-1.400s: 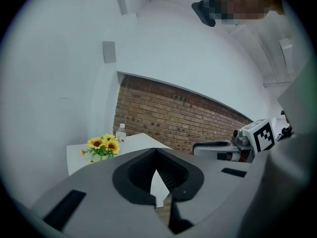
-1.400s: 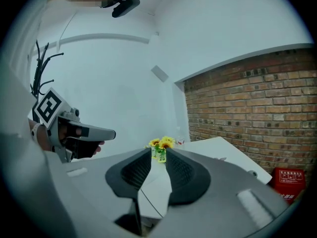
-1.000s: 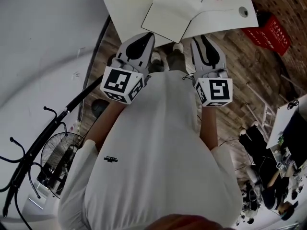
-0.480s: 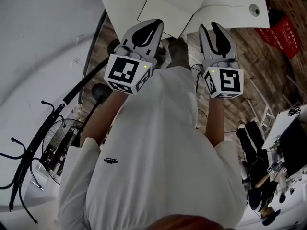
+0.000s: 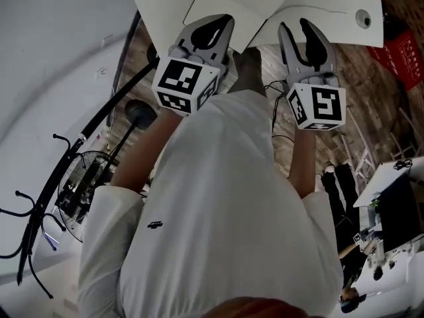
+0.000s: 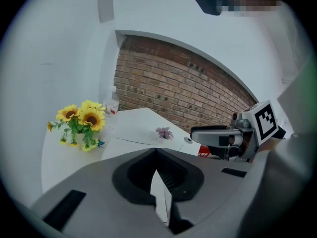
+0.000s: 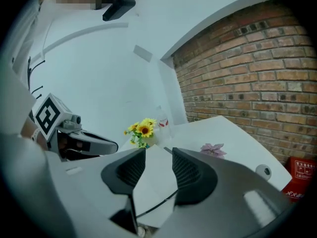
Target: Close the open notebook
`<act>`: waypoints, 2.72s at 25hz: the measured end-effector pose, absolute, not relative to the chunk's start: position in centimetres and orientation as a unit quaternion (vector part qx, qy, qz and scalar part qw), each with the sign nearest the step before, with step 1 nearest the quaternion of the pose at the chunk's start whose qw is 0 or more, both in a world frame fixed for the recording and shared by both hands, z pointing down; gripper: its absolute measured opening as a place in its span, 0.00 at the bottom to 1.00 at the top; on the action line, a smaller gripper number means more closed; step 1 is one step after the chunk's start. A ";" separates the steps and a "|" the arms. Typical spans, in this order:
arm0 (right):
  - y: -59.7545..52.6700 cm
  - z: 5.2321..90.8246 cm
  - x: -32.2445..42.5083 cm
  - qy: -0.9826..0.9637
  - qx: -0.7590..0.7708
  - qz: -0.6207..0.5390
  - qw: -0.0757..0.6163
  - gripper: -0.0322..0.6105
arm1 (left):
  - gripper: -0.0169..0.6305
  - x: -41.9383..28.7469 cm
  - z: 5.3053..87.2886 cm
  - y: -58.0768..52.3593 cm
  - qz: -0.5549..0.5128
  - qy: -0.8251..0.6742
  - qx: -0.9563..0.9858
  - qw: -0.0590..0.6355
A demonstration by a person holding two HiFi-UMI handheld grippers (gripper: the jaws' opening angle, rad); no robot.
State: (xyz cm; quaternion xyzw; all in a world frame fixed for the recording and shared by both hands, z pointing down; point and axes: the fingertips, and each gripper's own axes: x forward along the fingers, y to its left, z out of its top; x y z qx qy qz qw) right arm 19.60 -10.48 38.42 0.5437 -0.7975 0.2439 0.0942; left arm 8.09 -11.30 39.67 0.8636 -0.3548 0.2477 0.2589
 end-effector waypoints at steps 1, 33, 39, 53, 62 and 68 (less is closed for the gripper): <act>-10.7 38.8 19.7 -0.798 0.541 0.247 0.095 0.33 | 0.04 8.2 40.3 -11.6 0.252 -0.357 0.860 0.262; -18.9 51.3 21.4 -0.798 0.485 0.333 0.129 0.51 | 0.04 10.7 55.0 -16.5 0.351 -0.354 0.805 0.321; -19.7 53.5 21.7 -0.790 0.483 0.352 0.136 0.53 | 0.04 11.6 56.5 -17.7 0.360 -0.343 0.806 0.320; -21.6 56.6 22.6 -0.773 0.486 0.380 0.149 0.54 | 0.04 12.1 58.3 -18.4 0.369 -0.334 0.797 0.342; -21.8 57.6 22.2 -0.755 0.500 0.376 0.197 0.54 | 0.04 11.8 58.4 -18.3 0.361 -0.331 0.795 0.358; -21.6 57.6 22.0 -0.754 0.490 0.402 0.173 0.50 | 0.04 11.9 58.6 -18.2 0.357 -0.333 0.796 0.358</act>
